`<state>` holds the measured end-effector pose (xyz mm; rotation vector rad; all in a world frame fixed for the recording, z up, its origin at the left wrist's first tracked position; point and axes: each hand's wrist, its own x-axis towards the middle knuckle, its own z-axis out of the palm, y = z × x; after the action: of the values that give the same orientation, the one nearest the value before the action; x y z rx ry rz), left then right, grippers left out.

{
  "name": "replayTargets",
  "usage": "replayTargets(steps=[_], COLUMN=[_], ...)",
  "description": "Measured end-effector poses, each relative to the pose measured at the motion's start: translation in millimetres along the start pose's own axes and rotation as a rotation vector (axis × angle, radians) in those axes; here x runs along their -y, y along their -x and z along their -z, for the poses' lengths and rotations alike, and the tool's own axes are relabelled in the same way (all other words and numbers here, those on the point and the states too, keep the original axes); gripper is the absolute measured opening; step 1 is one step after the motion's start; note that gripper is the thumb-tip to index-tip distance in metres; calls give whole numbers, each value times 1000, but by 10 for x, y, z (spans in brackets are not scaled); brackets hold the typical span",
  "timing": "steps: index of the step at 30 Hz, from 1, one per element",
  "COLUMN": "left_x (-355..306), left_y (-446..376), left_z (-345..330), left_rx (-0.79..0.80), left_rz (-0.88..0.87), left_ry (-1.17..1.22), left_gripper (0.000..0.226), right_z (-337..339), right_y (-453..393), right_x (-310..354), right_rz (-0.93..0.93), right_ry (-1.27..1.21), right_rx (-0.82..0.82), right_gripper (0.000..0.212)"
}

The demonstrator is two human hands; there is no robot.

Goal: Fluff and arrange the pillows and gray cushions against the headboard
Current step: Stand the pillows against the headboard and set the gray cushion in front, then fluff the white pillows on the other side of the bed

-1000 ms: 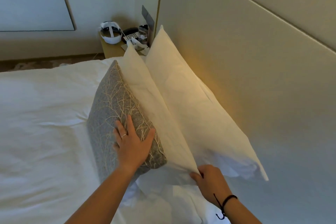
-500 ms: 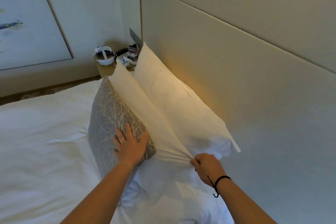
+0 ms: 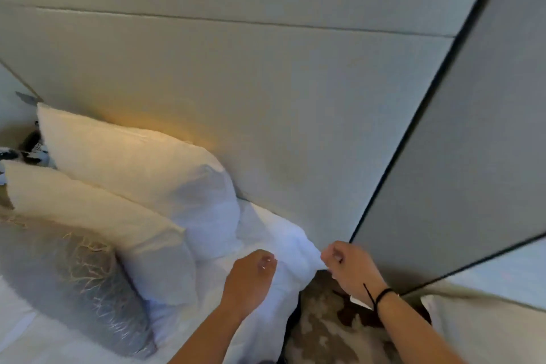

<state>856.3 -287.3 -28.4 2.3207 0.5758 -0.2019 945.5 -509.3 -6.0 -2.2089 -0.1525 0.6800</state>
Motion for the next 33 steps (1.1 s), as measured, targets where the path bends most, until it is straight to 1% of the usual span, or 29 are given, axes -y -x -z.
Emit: replayTargets(steps=[2,5,7,10,13,15,18,21,25,27,29,31,33], left_x=[-366,-911,-1268,-1762,-2167,-2343,-2383,-2242,-2040,-2018,-2035,-2061,-2066], left_y=[36,107,183,366,711,1032,1595,2178,2903,3224,3517,3798,4096], left_z=[-282,-701,-994,-1449,-1968,-2317,-2714,-2957,-3110,-3167,-3224,-3317,-3446], left_rx=[149,353,468,608,766,870,1021,1161,1282,1312,1295,1261,1235], left_rz=[-107,-291,-412,-608,-795,-904,-1053,-1148,-1193,-1243,-1280,-1303,-1303], left_ry=[-74,-188,-264,-348,-387,-408,-429,-475,-514,-537,-540,-524,-520], left_gripper=[23,20,19,19,18,19,17,22,31,38,34,24,21], right_z=[326,688,818,829,612,361,-114,-557,-946,-1071,-1181,-1265,-1337], right_y=[349,979,1451,2209,3056,3585,4243,4766,5334,5578,5816,6058,6331], right_x=[-437,-1070,-1460,-1903,-2142,-2192,-2113,-1997,-1992,-2086,-2242,-2457,-2731], right_rz=[-95,-214,-323,-520,-722,-859,-1023,-1134,-1216,-1250,-1265,-1271,-1259], right_ry=[-50,-90,-139,-284,-450,-552,-695,-765,-796,-830,-871,-904,-934], right_rx=[-99,-242,-354,-579,-838,-977,-1105,-1172,-1364,-1462,-1539,-1590,-1633], right_gripper=[16,14,16,19,14,15,14,12,11,10,9,8,9])
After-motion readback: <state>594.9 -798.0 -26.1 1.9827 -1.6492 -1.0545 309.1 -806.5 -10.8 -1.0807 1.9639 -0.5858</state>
